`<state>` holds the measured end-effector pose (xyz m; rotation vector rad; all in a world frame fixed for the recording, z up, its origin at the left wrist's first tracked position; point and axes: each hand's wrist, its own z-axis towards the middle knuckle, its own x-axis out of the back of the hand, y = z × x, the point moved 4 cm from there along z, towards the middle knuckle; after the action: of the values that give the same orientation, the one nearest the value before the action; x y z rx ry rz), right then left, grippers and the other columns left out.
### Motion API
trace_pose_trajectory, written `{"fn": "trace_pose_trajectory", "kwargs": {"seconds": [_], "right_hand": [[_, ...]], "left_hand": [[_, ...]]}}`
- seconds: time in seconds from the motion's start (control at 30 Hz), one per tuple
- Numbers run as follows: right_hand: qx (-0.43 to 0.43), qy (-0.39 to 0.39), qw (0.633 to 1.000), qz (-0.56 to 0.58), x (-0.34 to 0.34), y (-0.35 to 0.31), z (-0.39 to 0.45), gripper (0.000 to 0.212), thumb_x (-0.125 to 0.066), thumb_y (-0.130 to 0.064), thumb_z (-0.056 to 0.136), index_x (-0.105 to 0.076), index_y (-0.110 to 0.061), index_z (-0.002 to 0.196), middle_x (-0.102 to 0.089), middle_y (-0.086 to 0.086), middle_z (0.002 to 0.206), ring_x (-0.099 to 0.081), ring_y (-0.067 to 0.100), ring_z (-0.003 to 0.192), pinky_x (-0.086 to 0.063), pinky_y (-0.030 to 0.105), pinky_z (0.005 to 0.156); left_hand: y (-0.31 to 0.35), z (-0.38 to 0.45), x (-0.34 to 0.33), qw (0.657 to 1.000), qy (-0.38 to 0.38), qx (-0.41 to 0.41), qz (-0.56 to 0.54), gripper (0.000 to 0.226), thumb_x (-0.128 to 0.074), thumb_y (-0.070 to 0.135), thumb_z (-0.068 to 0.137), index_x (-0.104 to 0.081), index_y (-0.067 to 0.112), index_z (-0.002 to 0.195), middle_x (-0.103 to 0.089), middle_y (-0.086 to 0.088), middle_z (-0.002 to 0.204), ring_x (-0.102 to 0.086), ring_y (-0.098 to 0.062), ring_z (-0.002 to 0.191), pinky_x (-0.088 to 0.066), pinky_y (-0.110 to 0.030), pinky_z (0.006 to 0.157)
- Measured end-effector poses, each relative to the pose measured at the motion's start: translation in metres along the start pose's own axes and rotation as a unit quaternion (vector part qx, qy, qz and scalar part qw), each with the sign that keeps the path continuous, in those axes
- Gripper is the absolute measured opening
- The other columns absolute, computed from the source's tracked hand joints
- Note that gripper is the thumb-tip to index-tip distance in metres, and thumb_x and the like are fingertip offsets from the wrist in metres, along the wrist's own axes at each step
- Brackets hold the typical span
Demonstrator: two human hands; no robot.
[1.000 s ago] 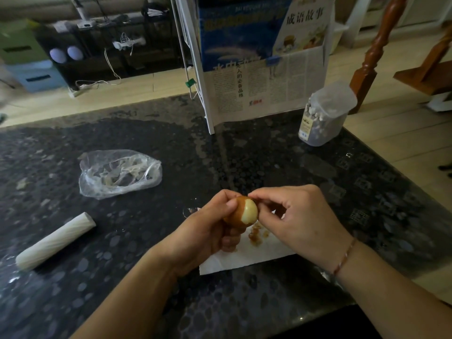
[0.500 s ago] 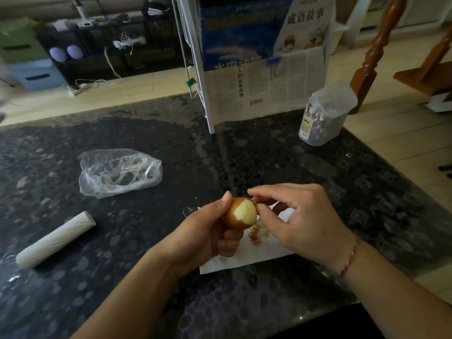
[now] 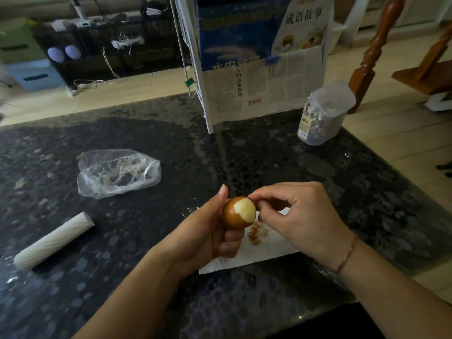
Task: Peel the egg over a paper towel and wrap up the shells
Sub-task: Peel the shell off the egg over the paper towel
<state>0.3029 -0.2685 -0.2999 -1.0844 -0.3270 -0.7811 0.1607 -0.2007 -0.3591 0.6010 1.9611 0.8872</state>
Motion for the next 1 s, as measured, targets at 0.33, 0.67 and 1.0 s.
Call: {"fn": "trace_pose_trajectory", "kwargs": {"seconds": [0.33, 0.67, 1.0], "right_hand": [[-0.13, -0.018, 0.983, 0.131, -0.002, 0.016, -0.001, 0.02, -0.066, -0.002, 0.082, -0.077, -0.017, 0.087, -0.074, -0.002, 0.07, -0.071, 0.007, 0.062, -0.056, 0.017, 0.06], [-0.079, -0.191, 0.976, -0.071, -0.016, 0.025, -0.009, 0.014, -0.064, -0.029, 0.083, -0.077, -0.031, 0.09, -0.07, -0.025, 0.096, -0.062, -0.008, 0.093, -0.047, 0.01, 0.081], [-0.075, -0.082, 0.992, 0.057, -0.011, 0.016, -0.004, 0.062, -0.076, -0.041, 0.074, -0.049, -0.043, 0.13, -0.059, -0.028, 0.12, -0.055, -0.003, 0.112, -0.049, 0.02, 0.084]], "left_hand": [[0.002, -0.007, 0.001, 0.996, -0.027, -0.035, -0.078, 0.031, -0.071, 0.04, 0.082, -0.069, 0.01, 0.09, -0.044, -0.002, 0.064, -0.041, -0.01, 0.051, -0.032, -0.023, 0.052], [0.005, -0.005, 0.003, 0.989, 0.043, -0.036, -0.139, 0.058, -0.044, 0.057, 0.09, -0.067, 0.004, 0.086, -0.042, -0.005, 0.064, -0.04, -0.014, 0.049, -0.033, -0.025, 0.05], [0.003, -0.002, -0.004, 0.995, 0.047, 0.013, -0.082, 0.062, -0.045, 0.068, 0.086, -0.066, 0.009, 0.086, -0.042, -0.004, 0.061, -0.039, -0.013, 0.049, -0.034, -0.023, 0.05]]}}
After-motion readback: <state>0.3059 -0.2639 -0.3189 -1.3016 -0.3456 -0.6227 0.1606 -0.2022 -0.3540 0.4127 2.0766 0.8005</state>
